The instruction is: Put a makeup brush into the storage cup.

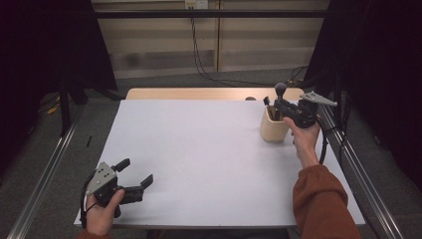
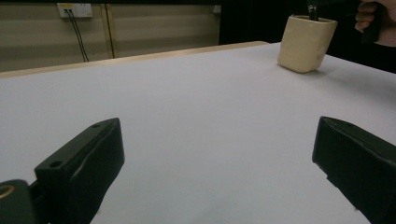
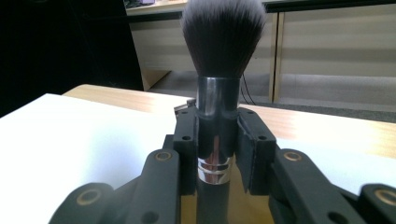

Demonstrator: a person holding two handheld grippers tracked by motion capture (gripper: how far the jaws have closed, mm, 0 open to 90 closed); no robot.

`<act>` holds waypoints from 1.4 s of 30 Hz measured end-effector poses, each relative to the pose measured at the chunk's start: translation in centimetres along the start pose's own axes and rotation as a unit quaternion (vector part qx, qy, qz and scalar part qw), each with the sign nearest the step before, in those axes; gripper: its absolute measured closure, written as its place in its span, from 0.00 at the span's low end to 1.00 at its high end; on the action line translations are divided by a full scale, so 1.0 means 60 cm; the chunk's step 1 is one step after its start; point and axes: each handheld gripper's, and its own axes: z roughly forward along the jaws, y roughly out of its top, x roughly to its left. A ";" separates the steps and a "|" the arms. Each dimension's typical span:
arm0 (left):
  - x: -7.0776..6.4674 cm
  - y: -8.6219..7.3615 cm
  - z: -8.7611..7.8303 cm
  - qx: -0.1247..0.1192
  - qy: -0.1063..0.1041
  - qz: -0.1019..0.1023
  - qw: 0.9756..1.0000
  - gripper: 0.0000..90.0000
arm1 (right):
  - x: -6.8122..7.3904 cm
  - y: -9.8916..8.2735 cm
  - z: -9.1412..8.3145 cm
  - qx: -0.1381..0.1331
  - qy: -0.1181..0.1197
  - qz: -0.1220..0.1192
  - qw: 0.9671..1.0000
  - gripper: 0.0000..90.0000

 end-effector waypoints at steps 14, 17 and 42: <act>0.001 0.000 0.000 0.000 0.001 0.001 1.000 0.03 | -0.005 -0.016 0.001 0.011 0.002 -0.001 1.000 0.78; 0.001 -0.001 0.000 -0.001 0.001 -0.001 1.000 0.03 | -0.006 -0.016 -0.001 0.008 -0.001 0.002 1.000 0.67; 0.003 0.000 0.008 0.002 0.005 -0.009 1.000 0.03 | -0.006 -0.017 -0.015 0.011 -0.002 0.012 1.000 0.12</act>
